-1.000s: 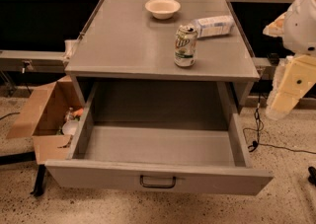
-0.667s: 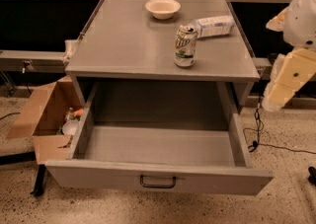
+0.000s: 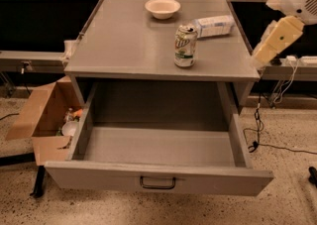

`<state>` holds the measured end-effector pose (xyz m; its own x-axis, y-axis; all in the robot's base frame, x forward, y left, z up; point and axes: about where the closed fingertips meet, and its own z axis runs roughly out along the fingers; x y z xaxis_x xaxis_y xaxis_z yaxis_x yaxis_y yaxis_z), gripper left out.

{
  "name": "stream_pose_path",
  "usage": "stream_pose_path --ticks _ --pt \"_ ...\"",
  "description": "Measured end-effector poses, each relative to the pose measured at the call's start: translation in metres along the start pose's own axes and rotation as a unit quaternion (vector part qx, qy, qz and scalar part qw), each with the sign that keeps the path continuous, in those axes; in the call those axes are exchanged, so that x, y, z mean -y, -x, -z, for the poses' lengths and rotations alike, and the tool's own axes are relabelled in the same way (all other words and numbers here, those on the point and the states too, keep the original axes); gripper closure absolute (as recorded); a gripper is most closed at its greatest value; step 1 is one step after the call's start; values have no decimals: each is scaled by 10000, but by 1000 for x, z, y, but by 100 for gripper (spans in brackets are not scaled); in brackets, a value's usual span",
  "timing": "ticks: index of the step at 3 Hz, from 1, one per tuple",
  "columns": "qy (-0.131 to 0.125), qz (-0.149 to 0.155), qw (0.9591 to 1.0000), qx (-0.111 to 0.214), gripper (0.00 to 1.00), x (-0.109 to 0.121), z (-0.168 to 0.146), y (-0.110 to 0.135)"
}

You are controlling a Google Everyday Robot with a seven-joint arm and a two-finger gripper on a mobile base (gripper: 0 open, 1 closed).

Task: Place 7up can into top drawer

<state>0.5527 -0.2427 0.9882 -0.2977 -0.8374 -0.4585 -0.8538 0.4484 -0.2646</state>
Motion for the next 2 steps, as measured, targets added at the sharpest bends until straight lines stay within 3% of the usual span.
stream_pose_path --ticks 1,2 --pt "209 -169 9962 826 0 28 -34 22" --pt "210 -169 9962 827 0 28 -34 22"
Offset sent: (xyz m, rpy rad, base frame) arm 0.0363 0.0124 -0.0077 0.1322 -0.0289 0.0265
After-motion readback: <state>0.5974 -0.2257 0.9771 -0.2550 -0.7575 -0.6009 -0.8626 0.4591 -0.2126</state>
